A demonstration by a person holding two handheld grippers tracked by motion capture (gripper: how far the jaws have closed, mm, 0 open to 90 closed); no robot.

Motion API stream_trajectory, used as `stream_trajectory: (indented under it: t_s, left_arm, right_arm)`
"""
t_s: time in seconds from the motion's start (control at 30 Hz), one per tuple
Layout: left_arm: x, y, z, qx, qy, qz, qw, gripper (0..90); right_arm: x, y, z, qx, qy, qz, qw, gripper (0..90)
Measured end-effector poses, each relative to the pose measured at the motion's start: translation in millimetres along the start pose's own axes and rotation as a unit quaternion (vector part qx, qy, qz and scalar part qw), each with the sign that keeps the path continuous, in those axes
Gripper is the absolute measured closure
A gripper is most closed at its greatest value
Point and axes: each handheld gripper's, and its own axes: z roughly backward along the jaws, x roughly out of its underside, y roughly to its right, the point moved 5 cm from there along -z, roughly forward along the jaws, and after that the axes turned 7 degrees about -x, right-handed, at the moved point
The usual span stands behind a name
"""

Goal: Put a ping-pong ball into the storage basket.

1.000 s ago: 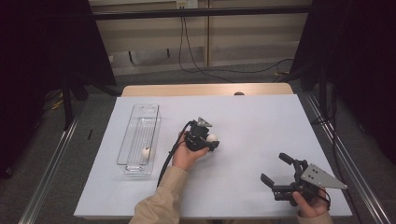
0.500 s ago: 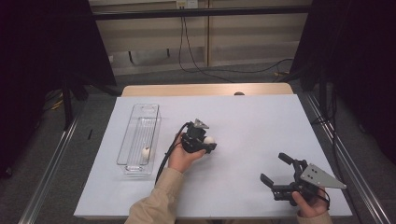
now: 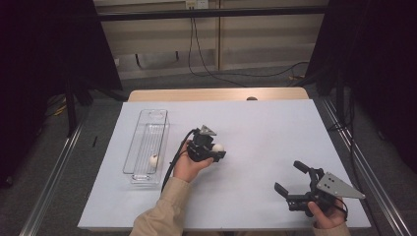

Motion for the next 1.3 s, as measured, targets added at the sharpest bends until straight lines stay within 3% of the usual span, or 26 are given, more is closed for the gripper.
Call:
stream_trajectory:
  t_s: [1.3]
  left_arm:
    - [2.9, -17.4, 28.3, -0.017, 0.005, 0.019, 0.9997, 51.1]
  right_arm:
    - [-0.5, -1.5, -2.2, -0.002, -0.001, 0.005, 1.0, 1.1]
